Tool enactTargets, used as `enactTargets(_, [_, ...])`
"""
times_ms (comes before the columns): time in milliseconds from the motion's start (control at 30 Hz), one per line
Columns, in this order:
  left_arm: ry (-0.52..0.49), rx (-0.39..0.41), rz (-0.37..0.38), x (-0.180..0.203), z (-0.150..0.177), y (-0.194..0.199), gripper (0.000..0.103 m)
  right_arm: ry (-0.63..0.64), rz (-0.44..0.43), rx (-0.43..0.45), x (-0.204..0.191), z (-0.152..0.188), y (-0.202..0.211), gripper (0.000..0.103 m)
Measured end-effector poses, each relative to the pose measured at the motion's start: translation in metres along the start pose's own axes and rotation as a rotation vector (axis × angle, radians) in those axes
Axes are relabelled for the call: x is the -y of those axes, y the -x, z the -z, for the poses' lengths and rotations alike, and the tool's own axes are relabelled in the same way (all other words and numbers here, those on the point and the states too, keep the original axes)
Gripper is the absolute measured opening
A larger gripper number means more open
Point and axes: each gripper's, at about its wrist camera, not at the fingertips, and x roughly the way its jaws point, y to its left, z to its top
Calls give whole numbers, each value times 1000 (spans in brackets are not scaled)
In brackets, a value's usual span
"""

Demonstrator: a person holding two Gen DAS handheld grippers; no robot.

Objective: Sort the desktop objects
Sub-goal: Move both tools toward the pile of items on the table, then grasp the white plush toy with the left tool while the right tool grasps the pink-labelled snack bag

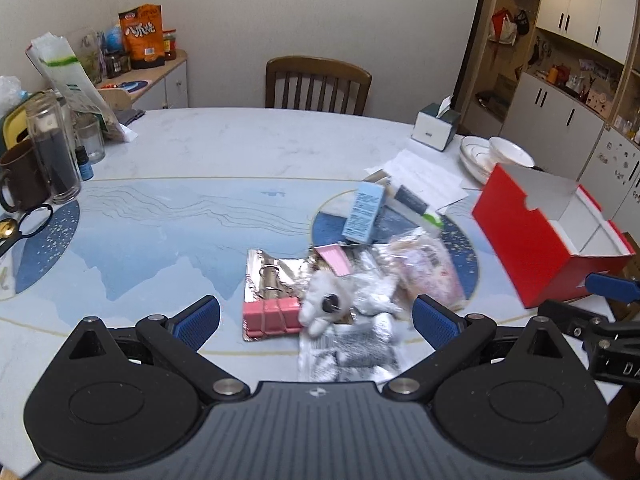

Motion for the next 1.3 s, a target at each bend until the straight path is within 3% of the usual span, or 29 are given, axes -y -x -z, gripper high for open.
enactTargets(200, [-46, -58, 23, -17, 0, -38, 103, -16, 29, -51, -4, -9, -33, 84])
enactTargets(467, [-214, -57, 67, -9, 1, -63, 103, -29, 66, -109, -7, -14, -68, 84])
enactTargets(667, [-302, -49, 106, 2, -1, -76, 102, -30, 45, -153, -10, -19, -93, 84])
enactTargets(800, [-310, -64, 116, 7, -3, -86, 98, -8, 3, -188, -12, -21, -104, 84])
enactTargets(1200, [-360, -99, 16, 31, 1, -113, 85, 85, -87, -256, -5, -20, -139, 83])
enactTargets(1300, [-358, -112, 6, 33, 2, -116, 77, 88, -107, -266, -2, -20, -145, 82])
